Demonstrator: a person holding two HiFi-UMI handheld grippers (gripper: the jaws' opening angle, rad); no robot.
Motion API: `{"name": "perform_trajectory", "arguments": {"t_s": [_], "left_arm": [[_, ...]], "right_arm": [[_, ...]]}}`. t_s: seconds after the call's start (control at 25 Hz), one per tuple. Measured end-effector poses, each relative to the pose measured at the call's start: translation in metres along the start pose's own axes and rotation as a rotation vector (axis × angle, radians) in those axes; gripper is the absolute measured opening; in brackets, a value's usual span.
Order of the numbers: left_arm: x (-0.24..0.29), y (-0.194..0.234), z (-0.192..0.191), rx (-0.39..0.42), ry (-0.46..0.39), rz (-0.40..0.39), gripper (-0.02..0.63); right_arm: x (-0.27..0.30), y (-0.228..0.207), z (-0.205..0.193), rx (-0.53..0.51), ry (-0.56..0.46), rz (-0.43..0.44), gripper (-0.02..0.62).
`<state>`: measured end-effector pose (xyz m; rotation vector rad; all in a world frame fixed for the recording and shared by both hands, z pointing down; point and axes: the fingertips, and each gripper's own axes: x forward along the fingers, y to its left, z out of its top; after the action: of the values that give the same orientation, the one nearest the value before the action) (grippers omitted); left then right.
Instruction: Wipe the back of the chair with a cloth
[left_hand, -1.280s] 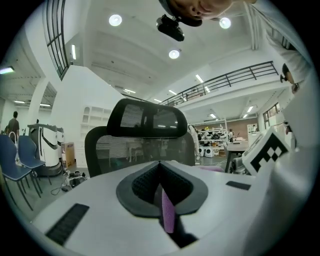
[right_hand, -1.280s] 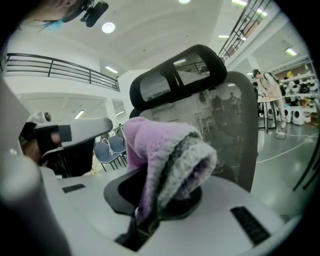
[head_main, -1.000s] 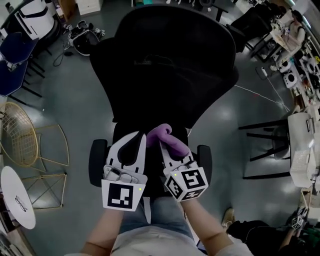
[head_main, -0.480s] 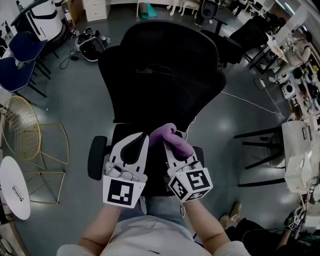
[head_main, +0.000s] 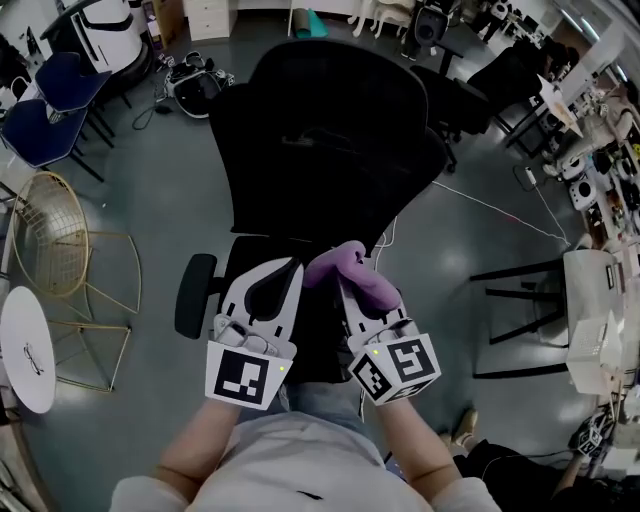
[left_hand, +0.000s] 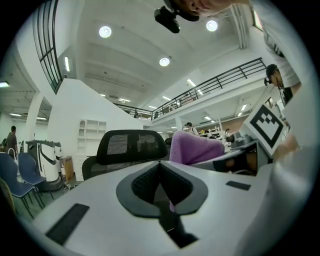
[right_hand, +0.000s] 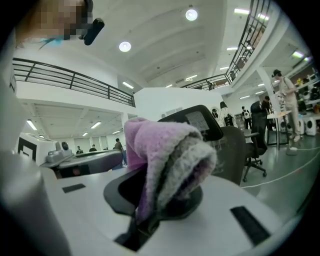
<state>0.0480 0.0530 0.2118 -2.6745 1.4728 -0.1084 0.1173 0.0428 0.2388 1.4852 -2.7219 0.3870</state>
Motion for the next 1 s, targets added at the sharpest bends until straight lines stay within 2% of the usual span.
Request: {"name": "perform_trajectory", "arguments": {"t_s": [0.68,1.0], "left_arm": [[-0.007,-0.024,0.022,0.018,-0.03,0.026,0.014],[-0.009,-0.026,0.026,0.031,-0.036,0.066,0.014]], "right_arm": [[-0.023,0.011,0.023,-0.046,-0.049,0.084,0.055],[-0.023,0.009,0.027,-0.054,-0.053,0.108,0.054]]}}
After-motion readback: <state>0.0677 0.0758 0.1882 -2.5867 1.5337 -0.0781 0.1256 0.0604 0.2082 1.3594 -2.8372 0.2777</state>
